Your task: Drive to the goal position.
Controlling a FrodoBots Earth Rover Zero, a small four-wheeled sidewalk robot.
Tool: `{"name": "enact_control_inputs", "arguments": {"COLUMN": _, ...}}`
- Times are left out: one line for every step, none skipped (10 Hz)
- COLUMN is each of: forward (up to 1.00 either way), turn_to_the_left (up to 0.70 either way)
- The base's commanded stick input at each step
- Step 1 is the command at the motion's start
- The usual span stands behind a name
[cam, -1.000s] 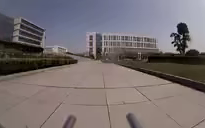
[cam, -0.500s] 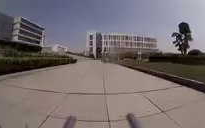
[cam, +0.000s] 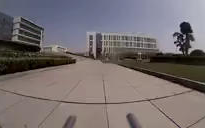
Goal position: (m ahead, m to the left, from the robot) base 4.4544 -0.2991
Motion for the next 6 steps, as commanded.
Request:
{"name": "enact_control_inputs", "arguments": {"forward": 0.7, "turn_to_the_left": 0.08}}
{"name": "enact_control_inputs", "arguments": {"forward": 0.7, "turn_to_the_left": 0.13}}
{"name": "enact_control_inputs", "arguments": {"forward": 0.7, "turn_to_the_left": 0.1}}
{"name": "enact_control_inputs", "arguments": {"forward": 0.7, "turn_to_the_left": 0.0}}
{"name": "enact_control_inputs", "arguments": {"forward": 0.7, "turn_to_the_left": 0.0}}
{"name": "enact_control_inputs", "arguments": {"forward": 0.7, "turn_to_the_left": 0.0}}
